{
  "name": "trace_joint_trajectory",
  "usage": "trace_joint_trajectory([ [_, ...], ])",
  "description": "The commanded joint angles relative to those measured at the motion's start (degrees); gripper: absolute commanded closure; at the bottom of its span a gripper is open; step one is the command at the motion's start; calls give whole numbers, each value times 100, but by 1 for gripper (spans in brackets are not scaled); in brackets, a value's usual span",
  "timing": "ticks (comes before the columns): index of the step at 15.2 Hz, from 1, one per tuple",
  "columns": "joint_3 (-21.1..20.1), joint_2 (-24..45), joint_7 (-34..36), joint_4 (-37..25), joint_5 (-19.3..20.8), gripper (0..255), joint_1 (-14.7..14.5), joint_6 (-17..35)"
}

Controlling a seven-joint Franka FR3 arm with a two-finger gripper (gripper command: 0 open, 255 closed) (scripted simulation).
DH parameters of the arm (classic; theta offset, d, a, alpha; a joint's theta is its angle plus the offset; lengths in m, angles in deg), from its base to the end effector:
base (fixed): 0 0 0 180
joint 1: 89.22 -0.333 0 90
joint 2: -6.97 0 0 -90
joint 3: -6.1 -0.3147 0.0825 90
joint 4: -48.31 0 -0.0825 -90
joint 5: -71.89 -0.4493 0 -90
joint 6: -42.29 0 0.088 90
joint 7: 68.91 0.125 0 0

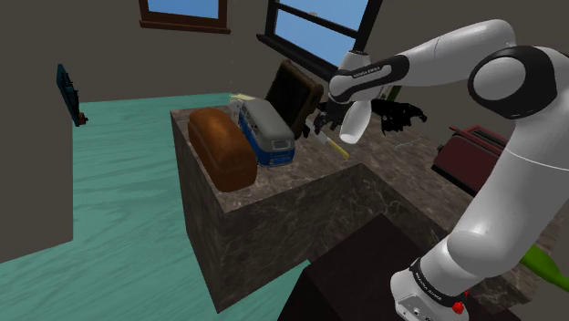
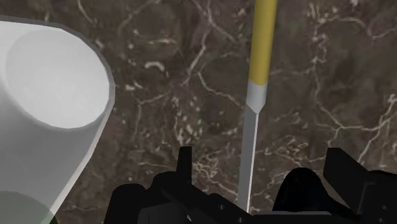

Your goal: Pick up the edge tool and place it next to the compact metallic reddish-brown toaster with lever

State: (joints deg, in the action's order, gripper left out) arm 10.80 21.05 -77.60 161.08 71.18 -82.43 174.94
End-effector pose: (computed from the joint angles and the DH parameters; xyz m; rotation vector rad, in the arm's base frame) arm 0.6527 -0.1313 0.2998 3.1087 -0.0829 0.1537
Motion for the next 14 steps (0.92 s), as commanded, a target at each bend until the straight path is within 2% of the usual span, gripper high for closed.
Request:
trace_joint_trajectory([
  [1,0,114,-18,21,-16,0,12,139],
  [4,-7,295,-32,61,-37,0,20,360],
  [12,-6,294,-32,62,-37,0,20,359],
  [13,-6,294,-32,62,-37,255,20,359],
  [14,-6,294,-32,62,-37,255,20,359],
])
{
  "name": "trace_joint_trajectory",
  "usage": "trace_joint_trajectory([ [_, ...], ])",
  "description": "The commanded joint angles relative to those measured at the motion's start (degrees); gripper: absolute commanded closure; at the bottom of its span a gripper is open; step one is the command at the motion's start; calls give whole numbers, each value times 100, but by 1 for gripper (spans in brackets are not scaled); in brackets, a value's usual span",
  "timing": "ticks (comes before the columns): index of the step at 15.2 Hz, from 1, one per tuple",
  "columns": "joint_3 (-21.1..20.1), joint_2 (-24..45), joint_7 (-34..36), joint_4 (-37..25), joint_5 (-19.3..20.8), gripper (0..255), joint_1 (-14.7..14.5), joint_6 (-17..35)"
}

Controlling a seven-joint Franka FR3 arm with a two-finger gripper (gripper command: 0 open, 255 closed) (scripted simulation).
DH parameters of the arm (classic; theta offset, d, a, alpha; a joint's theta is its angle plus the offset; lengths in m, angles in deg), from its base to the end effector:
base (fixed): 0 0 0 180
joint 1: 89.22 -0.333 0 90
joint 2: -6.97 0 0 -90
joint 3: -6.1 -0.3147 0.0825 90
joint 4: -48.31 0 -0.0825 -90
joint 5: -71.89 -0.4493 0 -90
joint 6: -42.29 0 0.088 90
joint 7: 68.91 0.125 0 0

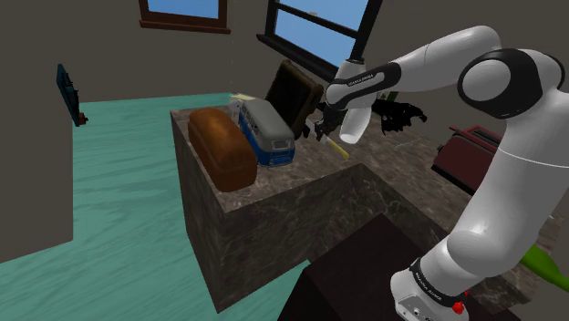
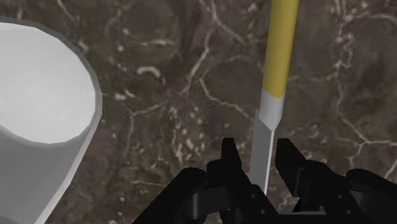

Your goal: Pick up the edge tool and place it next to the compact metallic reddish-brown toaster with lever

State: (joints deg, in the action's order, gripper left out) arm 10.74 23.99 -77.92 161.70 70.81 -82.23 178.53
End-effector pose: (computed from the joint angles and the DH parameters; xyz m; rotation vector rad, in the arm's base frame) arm 0.6534 -0.1333 0.2665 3.1086 -0.0838 0.1547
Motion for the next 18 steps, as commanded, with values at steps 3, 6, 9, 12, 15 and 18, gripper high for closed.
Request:
trace_joint_trajectory([
  [3,0,0,0,0,0,255,0,0],
  [6,0,0,0,0,0,255,0,0],
  [9,2,-43,3,-22,5,255,-2,-65],
  [12,8,-169,11,-96,20,255,-6,-264],
  [15,12,-284,18,-183,33,255,-10,-466],
  [18,15,-391,25,-281,45,255,-13,-671],
])
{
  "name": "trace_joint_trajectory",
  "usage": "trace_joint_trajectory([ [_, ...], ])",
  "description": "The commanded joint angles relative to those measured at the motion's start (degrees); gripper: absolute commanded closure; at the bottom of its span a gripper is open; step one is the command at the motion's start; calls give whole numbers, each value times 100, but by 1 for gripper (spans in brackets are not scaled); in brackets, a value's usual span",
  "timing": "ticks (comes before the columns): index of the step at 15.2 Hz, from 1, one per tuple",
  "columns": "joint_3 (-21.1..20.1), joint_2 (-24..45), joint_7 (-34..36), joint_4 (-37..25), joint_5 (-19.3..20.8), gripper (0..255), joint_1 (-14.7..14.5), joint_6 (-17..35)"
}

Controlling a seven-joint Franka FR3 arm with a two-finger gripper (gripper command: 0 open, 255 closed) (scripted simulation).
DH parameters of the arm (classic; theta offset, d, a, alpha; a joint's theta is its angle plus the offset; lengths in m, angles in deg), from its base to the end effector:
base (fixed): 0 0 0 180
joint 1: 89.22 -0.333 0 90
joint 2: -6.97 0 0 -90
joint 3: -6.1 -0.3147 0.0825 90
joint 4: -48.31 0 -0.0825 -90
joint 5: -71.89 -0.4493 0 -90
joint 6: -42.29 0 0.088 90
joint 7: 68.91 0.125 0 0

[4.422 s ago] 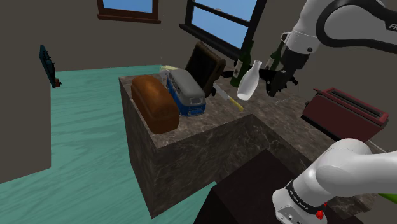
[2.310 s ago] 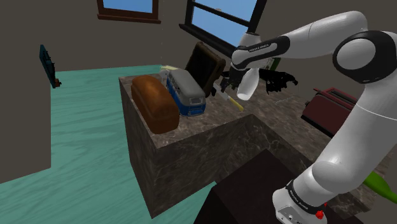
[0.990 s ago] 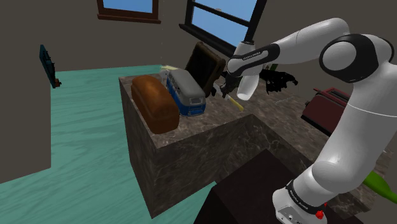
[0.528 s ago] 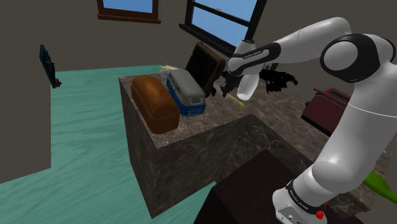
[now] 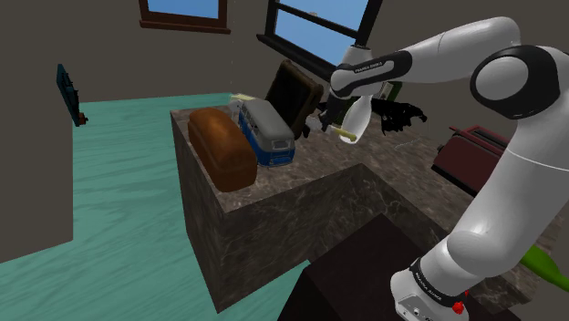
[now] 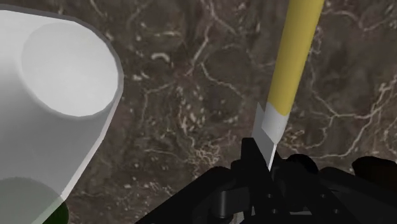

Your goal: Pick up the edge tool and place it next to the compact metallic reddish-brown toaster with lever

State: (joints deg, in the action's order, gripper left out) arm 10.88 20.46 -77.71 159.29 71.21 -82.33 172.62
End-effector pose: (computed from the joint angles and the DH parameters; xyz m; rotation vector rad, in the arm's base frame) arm 0.6575 -0.1341 0.3187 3.1086 -0.0840 0.1552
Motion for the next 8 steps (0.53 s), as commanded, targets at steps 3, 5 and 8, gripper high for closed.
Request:
trace_joint_trajectory([
  [3,3,-136,10,-149,16,255,-5,-287],
  [5,5,-197,13,-228,22,255,-7,-426],
  [8,7,-279,18,-357,31,255,-8,-636],
])
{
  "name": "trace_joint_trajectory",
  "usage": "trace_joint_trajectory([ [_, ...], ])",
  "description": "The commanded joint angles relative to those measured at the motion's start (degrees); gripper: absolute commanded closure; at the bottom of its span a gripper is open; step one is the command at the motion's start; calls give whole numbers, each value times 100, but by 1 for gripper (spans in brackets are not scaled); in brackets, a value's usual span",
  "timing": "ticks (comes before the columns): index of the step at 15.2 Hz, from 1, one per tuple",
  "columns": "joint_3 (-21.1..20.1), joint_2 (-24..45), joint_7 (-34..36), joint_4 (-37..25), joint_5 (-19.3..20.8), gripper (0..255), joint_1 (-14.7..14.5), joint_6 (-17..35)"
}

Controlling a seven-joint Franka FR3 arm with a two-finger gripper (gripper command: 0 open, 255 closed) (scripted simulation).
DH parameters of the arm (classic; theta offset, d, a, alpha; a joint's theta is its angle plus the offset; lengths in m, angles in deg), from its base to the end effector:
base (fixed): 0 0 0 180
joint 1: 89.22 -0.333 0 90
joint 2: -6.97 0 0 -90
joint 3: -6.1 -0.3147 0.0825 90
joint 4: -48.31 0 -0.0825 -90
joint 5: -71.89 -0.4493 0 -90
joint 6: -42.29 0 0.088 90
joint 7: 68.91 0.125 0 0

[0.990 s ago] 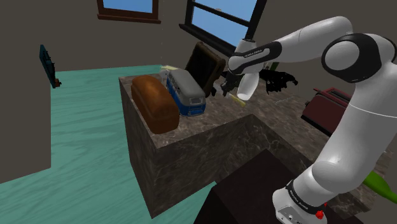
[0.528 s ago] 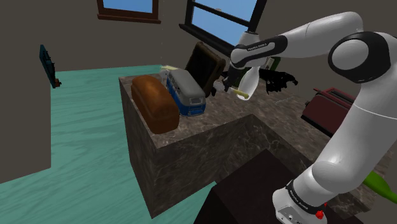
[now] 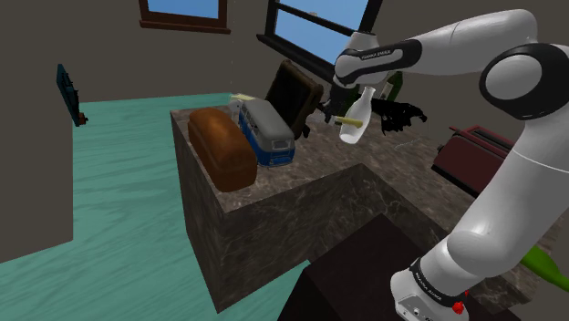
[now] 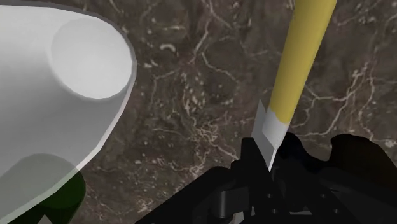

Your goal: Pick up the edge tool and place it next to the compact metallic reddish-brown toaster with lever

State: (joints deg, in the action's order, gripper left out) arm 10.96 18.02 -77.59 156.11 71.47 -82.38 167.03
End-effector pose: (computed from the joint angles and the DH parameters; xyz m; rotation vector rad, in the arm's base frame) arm 0.6613 -0.1349 0.3667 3.1085 -0.0842 0.1558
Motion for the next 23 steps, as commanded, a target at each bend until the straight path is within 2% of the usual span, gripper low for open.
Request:
trace_joint_trajectory([
  [1,0,-60,7,-85,7,255,-4,-148],
  [23,6,-324,13,-1445,33,255,-6,-1771],
])
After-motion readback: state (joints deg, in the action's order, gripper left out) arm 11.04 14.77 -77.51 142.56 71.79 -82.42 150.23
